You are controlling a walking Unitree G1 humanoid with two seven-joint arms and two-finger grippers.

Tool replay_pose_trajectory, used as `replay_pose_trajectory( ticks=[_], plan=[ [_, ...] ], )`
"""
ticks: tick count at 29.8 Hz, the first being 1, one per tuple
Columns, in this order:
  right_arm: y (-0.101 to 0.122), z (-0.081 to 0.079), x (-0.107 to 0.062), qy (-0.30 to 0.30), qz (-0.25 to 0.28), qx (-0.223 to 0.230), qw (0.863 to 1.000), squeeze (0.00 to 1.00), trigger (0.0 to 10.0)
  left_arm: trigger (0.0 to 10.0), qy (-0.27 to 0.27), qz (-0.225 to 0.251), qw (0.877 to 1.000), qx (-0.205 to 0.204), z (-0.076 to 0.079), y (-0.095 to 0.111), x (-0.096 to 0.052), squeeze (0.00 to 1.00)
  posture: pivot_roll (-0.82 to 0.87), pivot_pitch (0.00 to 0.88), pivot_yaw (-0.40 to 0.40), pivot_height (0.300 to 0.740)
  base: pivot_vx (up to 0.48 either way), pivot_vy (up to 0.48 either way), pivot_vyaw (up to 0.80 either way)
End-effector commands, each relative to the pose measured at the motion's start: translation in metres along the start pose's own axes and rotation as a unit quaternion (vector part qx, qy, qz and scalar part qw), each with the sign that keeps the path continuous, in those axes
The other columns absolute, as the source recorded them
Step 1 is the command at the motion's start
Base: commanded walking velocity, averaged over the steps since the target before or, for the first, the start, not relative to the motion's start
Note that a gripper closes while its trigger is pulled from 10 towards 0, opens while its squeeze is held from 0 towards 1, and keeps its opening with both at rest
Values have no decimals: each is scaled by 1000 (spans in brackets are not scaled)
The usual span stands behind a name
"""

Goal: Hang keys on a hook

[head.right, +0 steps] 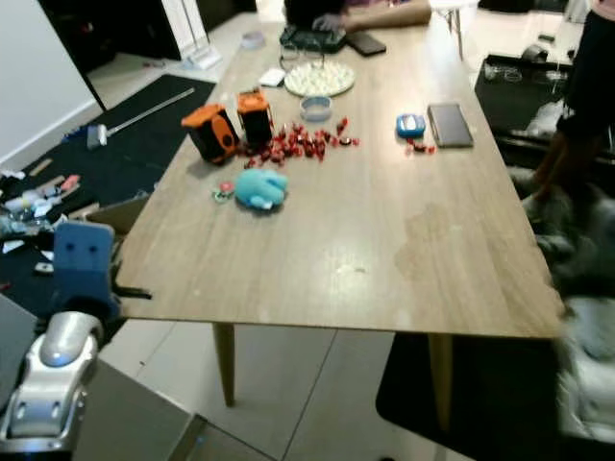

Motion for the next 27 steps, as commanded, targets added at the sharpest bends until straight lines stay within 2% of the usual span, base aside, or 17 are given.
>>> replay_pose_trajectory(
  ticks=[1,2,3,4,5,7,8,9,10,13,14,17,21,24,25,26,27],
  plan=[
    [-15,-13,-1,21,-31,32,999,0,10000,10000,14,-25,1000,-8,-5,-11,-6,0,2,246,72,740,0,0,0],
    [-29,-41,4,56,-53,71,994,0,10000,10000,21,-24,999,-12,-7,-9,-6,0,23,246,62,740,0,0,0],
    [-29,-41,4,56,-53,71,994,0,10000,10000,21,-24,999,-12,-7,-9,-6,0,23,246,62,740,0,0,0],
    [-40,-65,7,86,-73,95,989,0,10000,10000,26,-23,999,-15,-7,-7,-7,0,43,248,54,740,0,0,0],
    [-40,-65,7,86,-73,95,989,0,10000,10000,26,-23,999,-15,-7,-7,-7,0,43,248,54,740,0,0,0],
    [-58,-116,10,144,-110,130,975,0,10000,10000,35,-18,999,-16,-10,-3,-9,0,84,259,36,740,0,0,0],
    [-58,-116,10,144,-110,130,975,0,10000,10000,35,-18,999,-16,-10,-3,-9,0,84,259,36,740,0,0,0],
    [-62,-128,11,158,-119,134,971,0,10000,10000,38,-17,999,-15,-12,-2,-10,0,89,260,34,740,0,0,0],
    [-62,-128,11,158,-119,134,971,0,10000,10000,38,-17,999,-15,-12,-2,-10,0,89,260,34,740,0,0,0],
    [-69,-150,18,172,-138,159,962,0,10000,10000,52,-21,998,-7,-20,0,-20,0,157,290,12,740,0,0,0],
    [-69,-150,18,172,-138,159,962,0,10000,10000,52,-21,998,-7,-20,0,-20,0,157,290,12,740,0,0,0],
    [-72,-156,27,166,-144,165,962,0,10000,10000,65,-29,997,4,-31,2,-34,0,200,316,2,740,0,0,0],
    [-73,-151,36,152,-139,147,968,0,10000,10000,71,-35,997,14,-38,3,-43,0,230,344,-9,740,0,0,0],
    [-74,-140,44,132,-135,133,973,0,10000,10000,73,-37,996,27,-41,4,-51,0,253,368,-20,740,0,0,0],
    [-77,-118,52,100,-135,110,979,0,10000,10000,80,-55,994,41,-47,-1,-64,0,265,385,-30,740,0,0,0],
    [-78,-110,55,90,-135,101,982,0,10000,10000,85,-63,993,46,-50,-4,-68,0,265,385,-30,740,0,0,0],
    [-78,-110,55,90,-135,101,982,0,10000,10000,85,-63,993,46,-50,-4,-68,0,265,385,-30,740,0,0,0]
  ],
)
Point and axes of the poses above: a point about 5 cm out from each wrist's last joint towards the gripper, its own x axis pointing out of the wrist towards the gripper, its own y axis along the axis of the wrist's last joint, z = x × y, the point moved 4 cm from there along x, pointing out of the wrist towards the gripper, and after that the axes turned 8 degrees about x, right-handed, at the moved point
